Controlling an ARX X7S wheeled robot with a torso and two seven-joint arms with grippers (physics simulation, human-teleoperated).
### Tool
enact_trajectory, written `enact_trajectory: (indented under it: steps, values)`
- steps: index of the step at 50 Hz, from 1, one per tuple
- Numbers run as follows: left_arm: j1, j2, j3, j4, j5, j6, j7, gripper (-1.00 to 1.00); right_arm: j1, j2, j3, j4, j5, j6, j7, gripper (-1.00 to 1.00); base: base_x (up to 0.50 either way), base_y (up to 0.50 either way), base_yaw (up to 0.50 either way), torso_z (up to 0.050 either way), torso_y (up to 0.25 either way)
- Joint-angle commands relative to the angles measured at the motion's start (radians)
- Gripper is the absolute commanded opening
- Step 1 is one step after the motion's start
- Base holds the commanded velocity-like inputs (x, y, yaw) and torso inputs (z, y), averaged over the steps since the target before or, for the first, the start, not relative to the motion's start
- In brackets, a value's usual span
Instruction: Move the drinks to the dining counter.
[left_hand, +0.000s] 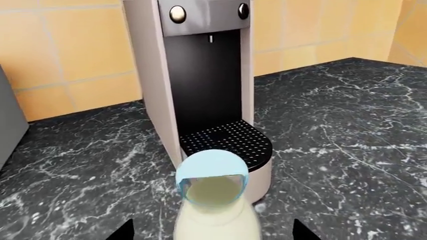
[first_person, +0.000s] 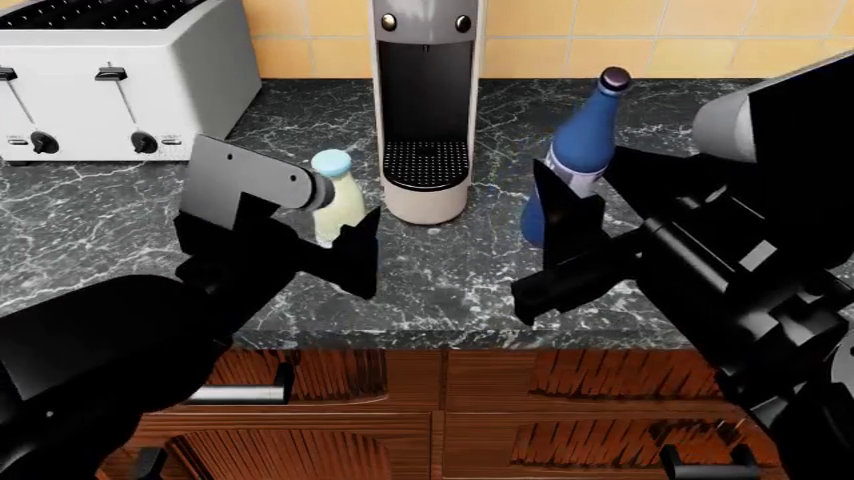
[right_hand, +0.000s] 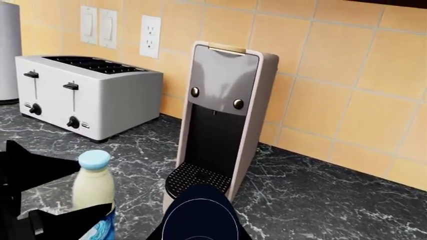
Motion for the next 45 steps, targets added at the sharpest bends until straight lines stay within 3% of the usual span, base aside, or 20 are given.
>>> enact_trajectory:
  steps: [1,14,15,31,45]
  values:
    - [-0.012,-0.002,0.033,-0.031,0.001,-0.002,0.033,1.00,0.003,0.010,0.008,-0.008,-0.004,-0.005,-0.005,-1.00,0.00,0.00,0.00,0.000,0.000]
    - [-0.013,-0.007,0.042,-0.061,0.037,0.031,0.036,1.00,-0.003,0.015,0.005,-0.014,-0.009,-0.010,-0.017,-1.00,0.00,0.00,0.00,0.000,0.001]
    - [-0.013,-0.008,0.045,-0.060,0.045,0.029,0.026,-1.00,-0.006,0.016,0.007,-0.015,-0.010,-0.011,-0.018,-1.00,0.00,0.00,0.00,0.000,0.000]
    - [-0.011,-0.011,0.000,0.002,-0.002,0.014,-0.024,-1.00,-0.009,0.022,0.007,-0.012,-0.027,-0.026,-0.012,-1.00,0.00,0.00,0.00,0.000,0.001]
    - [-0.132,0.023,-0.181,0.231,-0.247,-0.117,-0.327,-1.00,-0.064,0.032,0.067,-0.049,-0.071,-0.067,-0.013,-1.00,0.00,0.00,0.00,0.000,0.001]
